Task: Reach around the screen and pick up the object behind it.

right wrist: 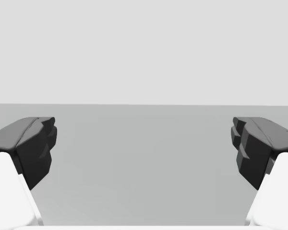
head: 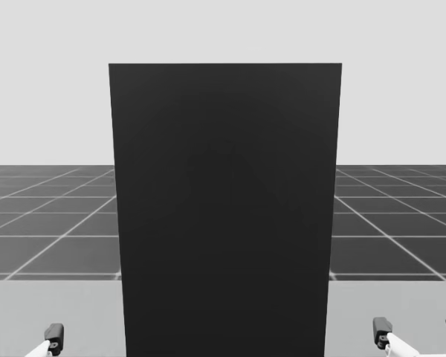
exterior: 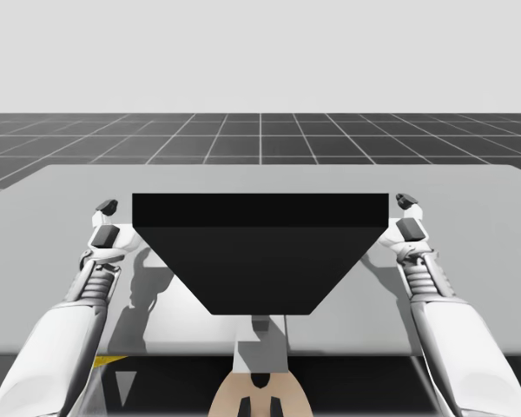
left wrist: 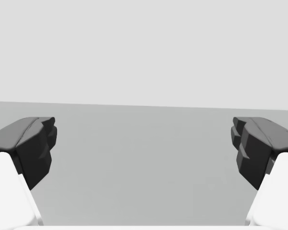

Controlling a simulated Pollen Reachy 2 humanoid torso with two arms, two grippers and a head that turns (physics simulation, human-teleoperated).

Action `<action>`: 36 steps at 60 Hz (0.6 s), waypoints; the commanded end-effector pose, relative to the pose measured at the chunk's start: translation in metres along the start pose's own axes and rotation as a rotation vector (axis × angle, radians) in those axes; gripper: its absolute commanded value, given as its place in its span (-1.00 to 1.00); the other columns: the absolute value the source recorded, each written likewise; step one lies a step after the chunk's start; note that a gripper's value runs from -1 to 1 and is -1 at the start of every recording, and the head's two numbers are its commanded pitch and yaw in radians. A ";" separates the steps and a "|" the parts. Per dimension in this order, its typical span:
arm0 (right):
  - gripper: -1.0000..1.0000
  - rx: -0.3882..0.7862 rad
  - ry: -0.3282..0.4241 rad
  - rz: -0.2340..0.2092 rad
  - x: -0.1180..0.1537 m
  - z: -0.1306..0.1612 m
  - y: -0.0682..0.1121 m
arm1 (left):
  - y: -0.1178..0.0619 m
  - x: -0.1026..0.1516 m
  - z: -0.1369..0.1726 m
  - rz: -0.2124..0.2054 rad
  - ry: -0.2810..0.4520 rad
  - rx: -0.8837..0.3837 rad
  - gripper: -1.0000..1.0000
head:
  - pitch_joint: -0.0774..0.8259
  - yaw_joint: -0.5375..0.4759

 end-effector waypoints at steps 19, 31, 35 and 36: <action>-1.00 0.297 -0.007 -0.091 0.015 0.014 0.022 | -0.004 0.017 0.008 0.004 0.039 -0.131 -1.00 | -0.77 0.06; -1.00 0.514 -0.052 -0.093 0.024 0.033 0.024 | -0.010 0.029 0.032 -0.018 0.074 -0.361 -1.00 | -0.75 0.06; -1.00 0.584 -0.062 -0.102 0.024 0.041 0.023 | -0.008 0.030 0.041 -0.041 0.076 -0.430 -1.00 | -0.75 0.06; -1.00 0.604 -0.069 -0.108 0.023 0.044 0.022 | -0.007 0.031 0.044 -0.044 0.077 -0.453 -1.00 | -0.75 0.06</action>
